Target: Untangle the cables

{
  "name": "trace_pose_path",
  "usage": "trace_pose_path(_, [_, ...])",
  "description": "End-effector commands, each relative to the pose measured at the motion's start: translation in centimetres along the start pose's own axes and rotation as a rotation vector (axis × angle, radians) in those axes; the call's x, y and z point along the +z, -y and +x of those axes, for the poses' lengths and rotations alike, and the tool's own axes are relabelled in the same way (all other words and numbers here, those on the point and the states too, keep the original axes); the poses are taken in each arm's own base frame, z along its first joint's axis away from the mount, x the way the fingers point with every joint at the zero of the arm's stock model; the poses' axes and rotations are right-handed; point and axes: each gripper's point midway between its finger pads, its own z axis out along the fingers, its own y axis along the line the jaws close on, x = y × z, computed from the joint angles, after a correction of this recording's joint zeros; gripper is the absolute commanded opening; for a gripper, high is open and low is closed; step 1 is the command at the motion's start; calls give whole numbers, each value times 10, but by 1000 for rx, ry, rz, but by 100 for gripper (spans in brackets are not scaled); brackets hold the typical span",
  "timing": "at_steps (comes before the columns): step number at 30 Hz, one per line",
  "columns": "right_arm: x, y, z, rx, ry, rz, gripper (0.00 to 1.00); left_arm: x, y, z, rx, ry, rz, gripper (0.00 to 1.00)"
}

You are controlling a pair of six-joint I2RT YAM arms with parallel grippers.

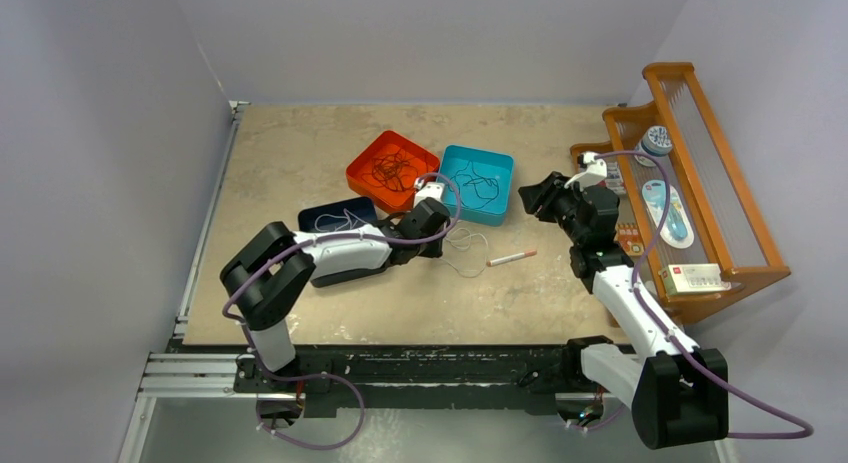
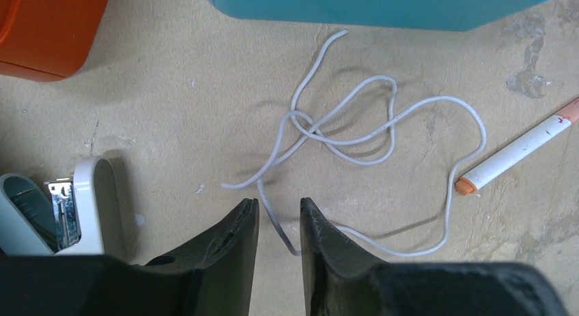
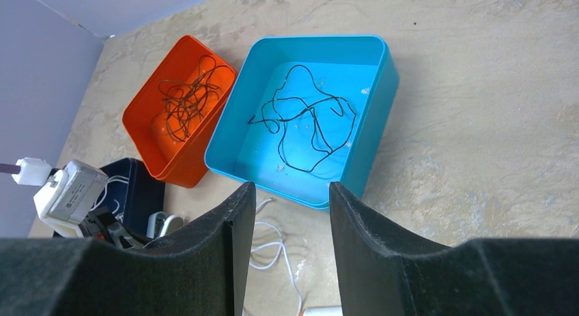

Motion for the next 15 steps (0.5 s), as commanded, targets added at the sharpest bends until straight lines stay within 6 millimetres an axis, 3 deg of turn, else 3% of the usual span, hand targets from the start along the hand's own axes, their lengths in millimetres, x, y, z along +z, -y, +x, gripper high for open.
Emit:
trace_pose_path(1, [0, -10, -16, -4, 46, -39, 47, 3, 19, -23, -27, 62, 47, 26])
trace_pose_path(9, [-3, -10, -18, -7, 56, -35, 47, 7, 22, -28, 7, 58, 54, 14])
trace_pose_path(13, [-6, -13, -22, -30, 70, -49, 47, -7, 24, -45, 48, 87, 58, 1])
trace_pose_path(15, [-8, -18, -23, -64, 76, -83, 48, -19, 29, -59, 66, 117, 80, 0])
